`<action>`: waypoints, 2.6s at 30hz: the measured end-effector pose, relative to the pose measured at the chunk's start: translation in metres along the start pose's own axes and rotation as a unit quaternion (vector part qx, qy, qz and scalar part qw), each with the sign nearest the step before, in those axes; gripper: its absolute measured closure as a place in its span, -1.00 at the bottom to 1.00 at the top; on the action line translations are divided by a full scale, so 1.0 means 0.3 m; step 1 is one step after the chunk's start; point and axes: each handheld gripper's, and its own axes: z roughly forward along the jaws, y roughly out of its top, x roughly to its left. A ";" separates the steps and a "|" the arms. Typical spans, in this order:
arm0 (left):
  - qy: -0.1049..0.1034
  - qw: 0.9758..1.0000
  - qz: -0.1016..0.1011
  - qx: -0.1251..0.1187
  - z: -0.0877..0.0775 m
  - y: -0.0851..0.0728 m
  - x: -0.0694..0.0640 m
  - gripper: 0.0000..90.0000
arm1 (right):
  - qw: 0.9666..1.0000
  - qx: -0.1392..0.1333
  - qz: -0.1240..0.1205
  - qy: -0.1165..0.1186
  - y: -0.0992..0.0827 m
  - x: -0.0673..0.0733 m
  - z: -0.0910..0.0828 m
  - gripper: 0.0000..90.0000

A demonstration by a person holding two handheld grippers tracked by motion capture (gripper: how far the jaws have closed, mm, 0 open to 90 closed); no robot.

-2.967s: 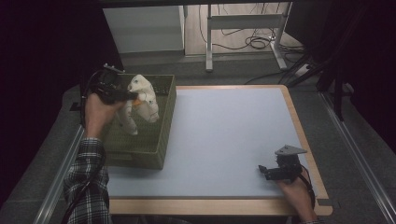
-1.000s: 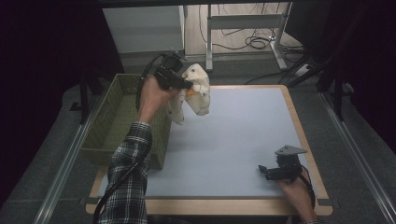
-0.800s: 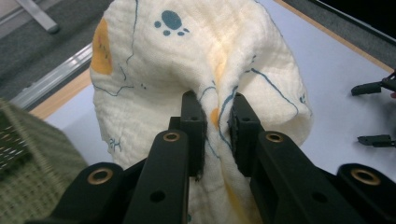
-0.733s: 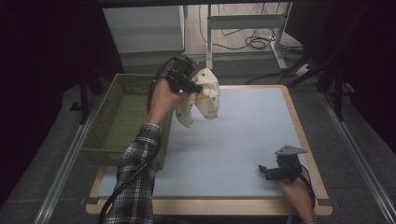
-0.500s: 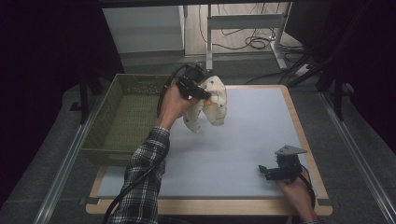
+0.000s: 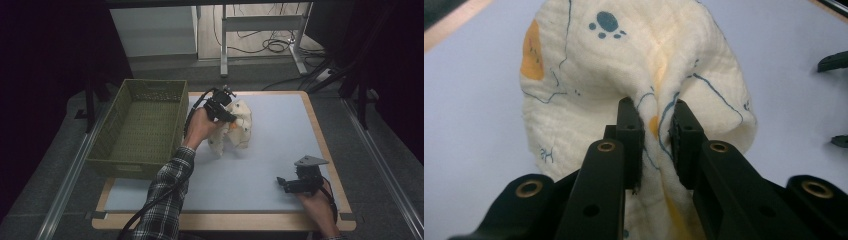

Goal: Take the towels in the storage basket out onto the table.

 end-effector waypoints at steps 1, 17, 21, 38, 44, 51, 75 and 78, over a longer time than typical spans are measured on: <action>-0.001 1.000 -0.001 0.001 0.014 -0.004 -0.002 0.75 | 1.000 0.000 0.000 0.000 0.000 0.000 0.000 -0.90; 0.010 1.000 -0.008 -0.003 0.200 -0.089 0.008 0.59 | 1.000 0.000 0.000 0.000 0.000 0.000 0.000 -0.90; 0.013 1.000 -0.012 -0.013 0.210 -0.098 0.011 0.22 | 1.000 0.000 0.000 0.000 0.000 0.000 0.000 -0.90; 0.024 0.998 -0.009 -0.063 0.079 -0.130 -0.017 -0.53 | 1.000 0.001 0.000 0.000 0.000 0.001 0.000 -0.91; 0.031 0.997 -0.020 -0.074 0.049 -0.186 -0.038 -0.46 | 1.000 0.002 -0.001 -0.001 0.001 0.001 0.000 -0.91; 0.039 0.996 -0.022 -0.081 0.036 -0.279 -0.067 -0.11 | 1.000 0.001 0.000 0.000 0.001 0.000 -0.001 -0.88; 0.045 0.996 -0.014 -0.073 0.110 -0.462 -0.136 -0.02 | 0.993 -0.021 0.021 0.112 0.136 0.076 0.032 0.33; 0.056 0.996 -0.017 -0.071 0.128 -0.461 -0.122 -0.05 | 0.991 -0.022 0.009 0.135 0.184 0.096 0.068 0.39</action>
